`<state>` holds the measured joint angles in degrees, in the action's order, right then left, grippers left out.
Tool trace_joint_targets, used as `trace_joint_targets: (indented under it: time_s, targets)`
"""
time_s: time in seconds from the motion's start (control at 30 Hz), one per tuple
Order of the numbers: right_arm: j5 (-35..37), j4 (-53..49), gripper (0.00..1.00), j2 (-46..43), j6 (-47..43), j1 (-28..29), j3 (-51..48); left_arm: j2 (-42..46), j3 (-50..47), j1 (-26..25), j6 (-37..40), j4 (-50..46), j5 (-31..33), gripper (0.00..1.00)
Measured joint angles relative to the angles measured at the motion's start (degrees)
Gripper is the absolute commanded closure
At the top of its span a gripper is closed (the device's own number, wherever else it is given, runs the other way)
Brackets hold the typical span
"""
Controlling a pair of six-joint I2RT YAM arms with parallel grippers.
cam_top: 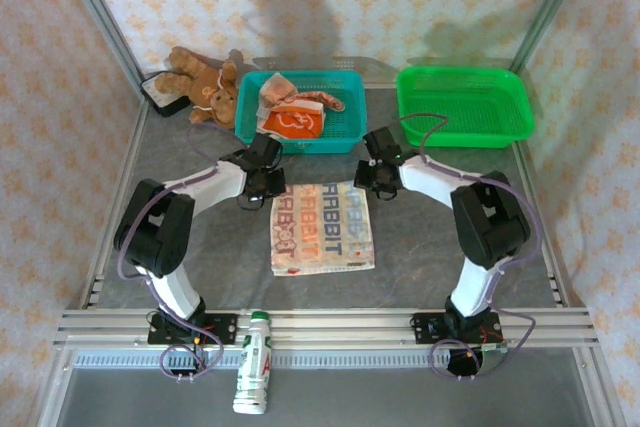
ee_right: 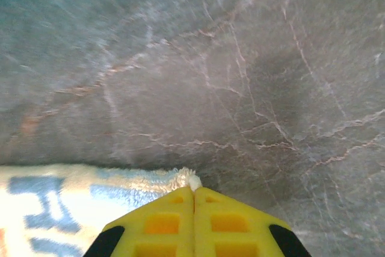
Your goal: Fold and stack the towels
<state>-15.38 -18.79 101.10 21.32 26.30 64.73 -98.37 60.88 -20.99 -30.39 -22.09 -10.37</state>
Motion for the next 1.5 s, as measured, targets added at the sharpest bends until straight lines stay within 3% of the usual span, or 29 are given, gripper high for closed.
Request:
trace_joint_targets:
  time_s: [0.33, 0.6, 0.63, 0.67, 0.7, 0.77, 0.83, 1.1, 1.27, 1.5]
  targets:
    - [0.09, 1.55, 1.00, -12.70, 0.02, 2.21, -10.19, 12.02, -6.84, -0.44, 0.50, 0.90, -1.01, 1.00]
    - [3.41, 2.82, 1.00, -24.70, 1.60, 8.52, -22.84, 23.43, -17.92, -6.80, -0.68, 1.27, 2.25, 1.00]
    - [4.04, 3.02, 0.91, -26.82, 2.01, 9.55, -24.59, 25.44, -19.76, -8.11, -1.33, 1.55, 3.04, 1.00]
    - [4.76, 3.17, 0.77, -29.07, 2.62, 10.82, -26.53, 27.56, -21.73, -9.53, -2.23, 1.86, 3.80, 0.93]
    - [5.35, 3.23, 0.69, -31.10, 3.15, 12.00, -28.20, 29.46, -23.50, -10.84, -2.95, 1.99, 4.42, 0.82]
    - [6.19, 2.89, 0.59, -34.97, 4.74, 14.40, -31.26, 33.64, -27.17, -13.62, -5.03, 1.86, 5.70, 0.53]
    - [6.71, 2.08, 0.55, -37.86, 6.08, 16.26, -33.11, 37.73, -30.03, -15.93, -7.45, 1.40, 6.80, 0.41]
    - [9.27, -1.79, 0.57, -41.53, 10.12, 17.79, -32.83, 47.58, -32.54, -18.40, -12.81, -0.85, 8.96, 0.45]
    - [9.90, -2.51, 0.66, -35.01, 11.91, 17.81, -29.31, 41.83, -31.71, -18.38, -13.90, -0.79, 9.46, 0.55]
    - [9.62, -2.21, 0.67, -26.18, 12.33, 17.79, -26.45, 32.24, -31.01, -17.59, -14.62, 0.02, 9.09, 0.60]
